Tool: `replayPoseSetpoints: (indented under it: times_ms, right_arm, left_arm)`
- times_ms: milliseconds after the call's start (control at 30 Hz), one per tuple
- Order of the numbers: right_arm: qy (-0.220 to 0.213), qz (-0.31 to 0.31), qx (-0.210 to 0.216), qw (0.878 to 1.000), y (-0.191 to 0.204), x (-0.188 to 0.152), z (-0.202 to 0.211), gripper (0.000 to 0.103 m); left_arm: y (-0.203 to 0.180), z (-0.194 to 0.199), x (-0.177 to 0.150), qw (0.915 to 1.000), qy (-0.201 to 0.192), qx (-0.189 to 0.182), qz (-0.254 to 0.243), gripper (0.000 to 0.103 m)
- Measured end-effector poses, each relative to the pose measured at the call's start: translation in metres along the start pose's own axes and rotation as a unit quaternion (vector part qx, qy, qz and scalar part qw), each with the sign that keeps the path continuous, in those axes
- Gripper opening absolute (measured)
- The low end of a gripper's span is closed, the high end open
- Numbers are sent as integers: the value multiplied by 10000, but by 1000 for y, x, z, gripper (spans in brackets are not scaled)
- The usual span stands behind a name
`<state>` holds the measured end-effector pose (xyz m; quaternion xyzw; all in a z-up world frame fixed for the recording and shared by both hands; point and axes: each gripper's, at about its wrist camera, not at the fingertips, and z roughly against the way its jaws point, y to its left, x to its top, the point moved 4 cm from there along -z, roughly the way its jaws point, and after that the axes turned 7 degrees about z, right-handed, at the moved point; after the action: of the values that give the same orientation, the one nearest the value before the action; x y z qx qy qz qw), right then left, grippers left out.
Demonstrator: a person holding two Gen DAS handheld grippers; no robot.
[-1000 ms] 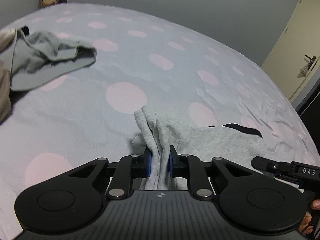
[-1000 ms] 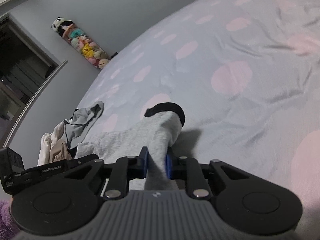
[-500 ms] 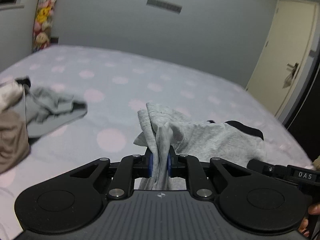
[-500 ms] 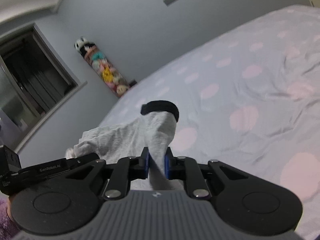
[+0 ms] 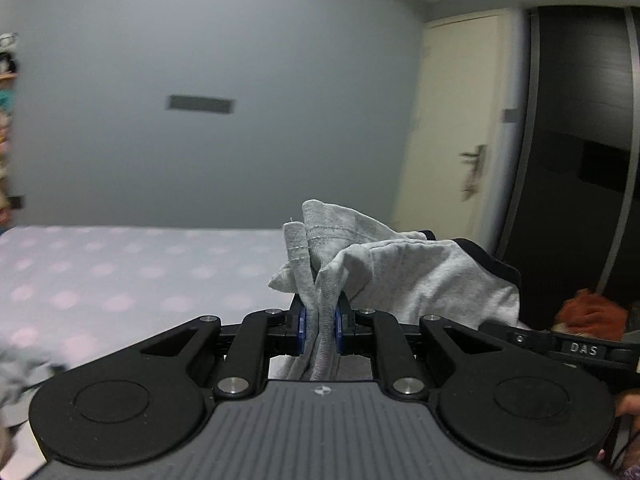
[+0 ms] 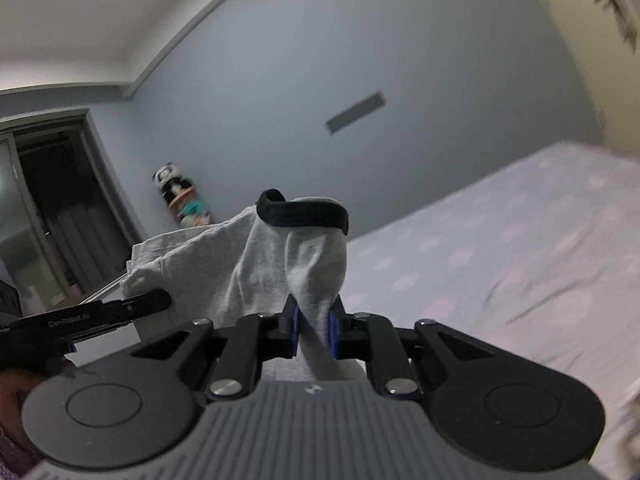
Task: Fold clothes
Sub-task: 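Lift the folded shirt with both tools and carry it to the clothes pile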
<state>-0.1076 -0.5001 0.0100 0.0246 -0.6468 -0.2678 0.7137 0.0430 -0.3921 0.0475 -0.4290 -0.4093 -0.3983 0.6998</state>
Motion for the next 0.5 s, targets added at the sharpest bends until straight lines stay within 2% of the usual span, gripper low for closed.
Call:
replayPoseSetpoints:
  times_ms: [233, 500]
  right_arm:
    - [-403, 306, -702, 9962, -46, 65, 106, 16]
    - [-577, 464, -1520, 9856, -92, 113, 233, 16]
  left_arm:
    - [-103, -15, 18, 9943, 36, -1063, -4, 11]
    - [-216, -15, 13, 9774, 338, -2059, -345, 11]
